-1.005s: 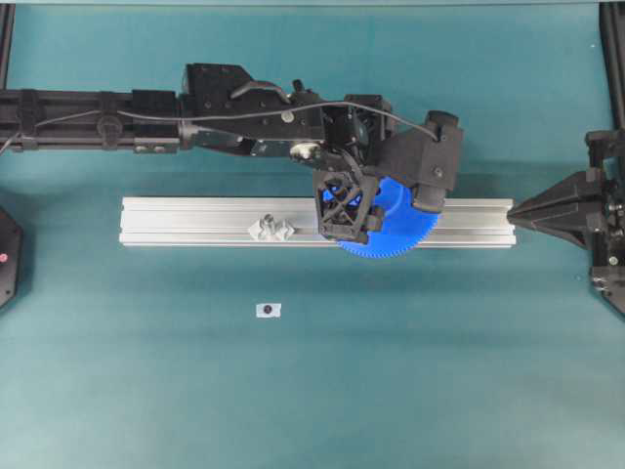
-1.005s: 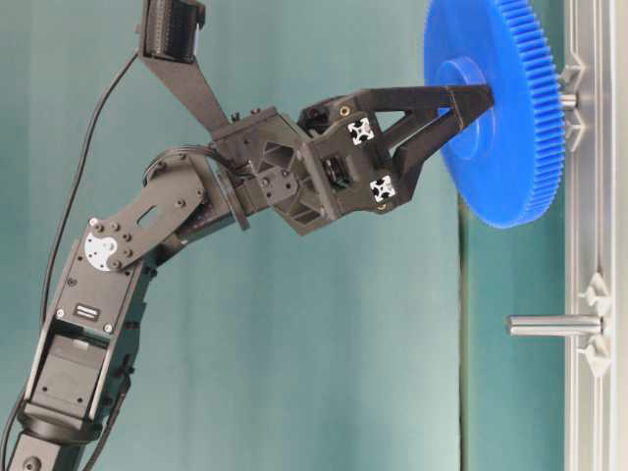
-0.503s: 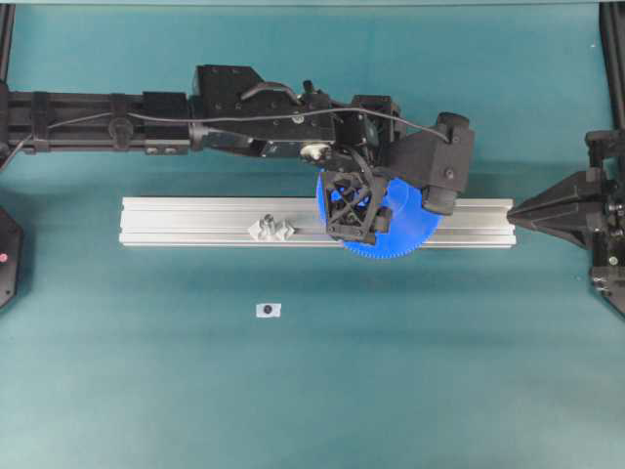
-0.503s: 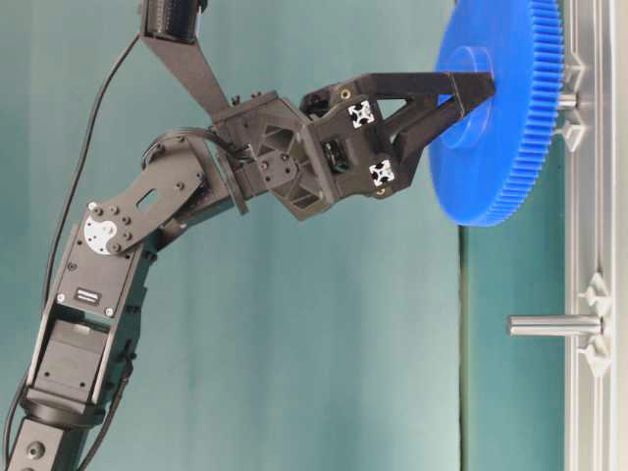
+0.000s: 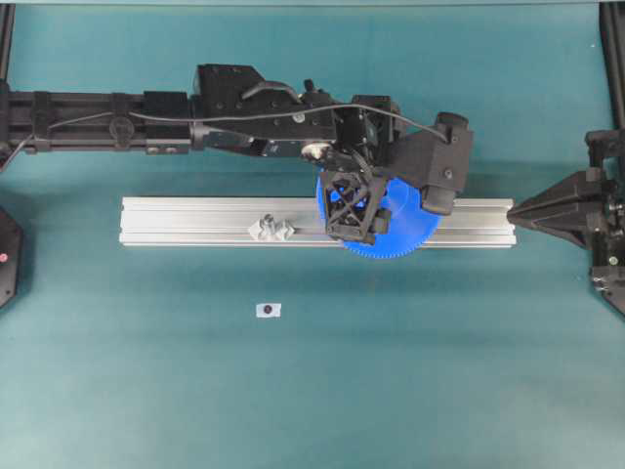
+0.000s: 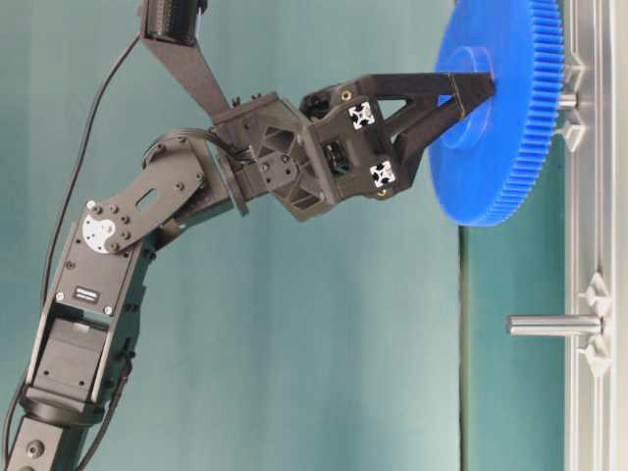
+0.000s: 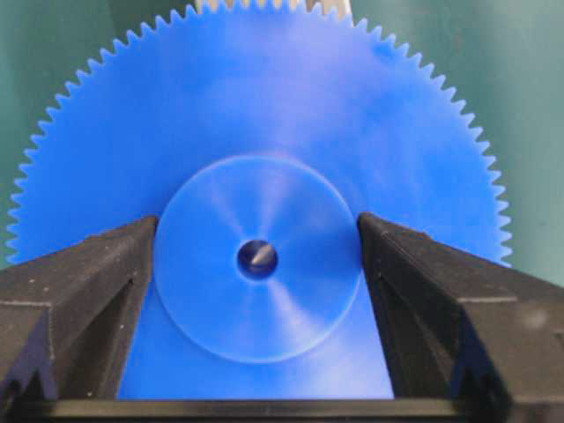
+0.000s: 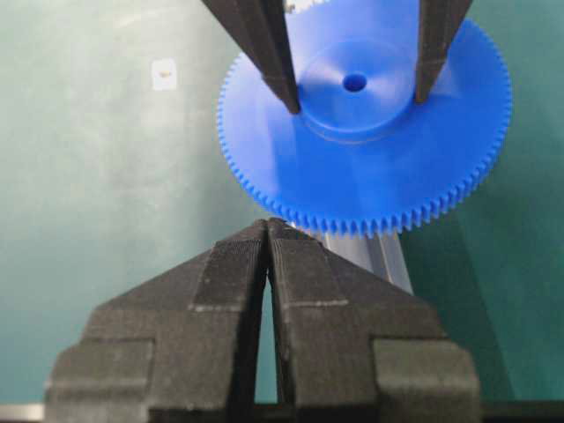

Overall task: Insert the large gear onto the shaft.
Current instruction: 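Lower the gear down onto the shaft with the left gripper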

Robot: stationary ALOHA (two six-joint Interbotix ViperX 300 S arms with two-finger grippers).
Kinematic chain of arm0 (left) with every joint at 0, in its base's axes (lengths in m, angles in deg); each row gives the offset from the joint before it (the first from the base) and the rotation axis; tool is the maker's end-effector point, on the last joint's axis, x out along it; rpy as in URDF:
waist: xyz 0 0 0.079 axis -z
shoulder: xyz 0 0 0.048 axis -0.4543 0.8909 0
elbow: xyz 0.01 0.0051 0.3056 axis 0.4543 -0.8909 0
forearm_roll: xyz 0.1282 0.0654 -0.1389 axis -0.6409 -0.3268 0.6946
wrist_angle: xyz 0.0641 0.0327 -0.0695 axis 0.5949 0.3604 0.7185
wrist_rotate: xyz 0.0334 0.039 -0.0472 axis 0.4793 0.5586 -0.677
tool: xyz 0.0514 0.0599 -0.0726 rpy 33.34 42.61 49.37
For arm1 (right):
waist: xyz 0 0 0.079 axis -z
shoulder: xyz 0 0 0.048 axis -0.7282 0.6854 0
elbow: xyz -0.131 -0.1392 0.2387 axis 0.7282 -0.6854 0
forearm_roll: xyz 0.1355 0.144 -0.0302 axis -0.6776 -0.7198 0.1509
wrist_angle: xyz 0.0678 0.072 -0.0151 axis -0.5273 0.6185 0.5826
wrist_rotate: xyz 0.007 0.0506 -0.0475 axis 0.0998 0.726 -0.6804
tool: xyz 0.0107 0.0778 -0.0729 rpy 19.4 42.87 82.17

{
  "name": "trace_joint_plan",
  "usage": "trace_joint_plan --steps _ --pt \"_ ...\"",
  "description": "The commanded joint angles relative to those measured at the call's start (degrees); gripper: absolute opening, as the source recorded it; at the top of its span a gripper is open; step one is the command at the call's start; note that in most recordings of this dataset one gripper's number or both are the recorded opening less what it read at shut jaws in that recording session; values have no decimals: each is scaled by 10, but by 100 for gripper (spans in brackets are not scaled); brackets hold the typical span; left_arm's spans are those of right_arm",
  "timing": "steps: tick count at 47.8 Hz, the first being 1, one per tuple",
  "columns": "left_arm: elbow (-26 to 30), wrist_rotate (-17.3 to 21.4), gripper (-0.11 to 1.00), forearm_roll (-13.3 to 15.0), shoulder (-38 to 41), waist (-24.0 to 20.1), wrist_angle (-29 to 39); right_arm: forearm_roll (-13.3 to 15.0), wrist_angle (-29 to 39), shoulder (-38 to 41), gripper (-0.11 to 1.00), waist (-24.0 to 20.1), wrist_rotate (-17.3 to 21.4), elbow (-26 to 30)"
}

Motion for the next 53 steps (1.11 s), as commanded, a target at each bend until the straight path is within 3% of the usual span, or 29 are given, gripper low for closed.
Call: trace_joint_plan --steps 1,34,53 --pt "15 -2 87 -1 -12 1 2 0 -5 3 10 1 6 5" --pt "68 1 87 0 -13 4 14 0 -5 3 10 1 6 5" --pt "38 4 85 -1 -11 -7 15 0 -6 -2 10 2 6 4"
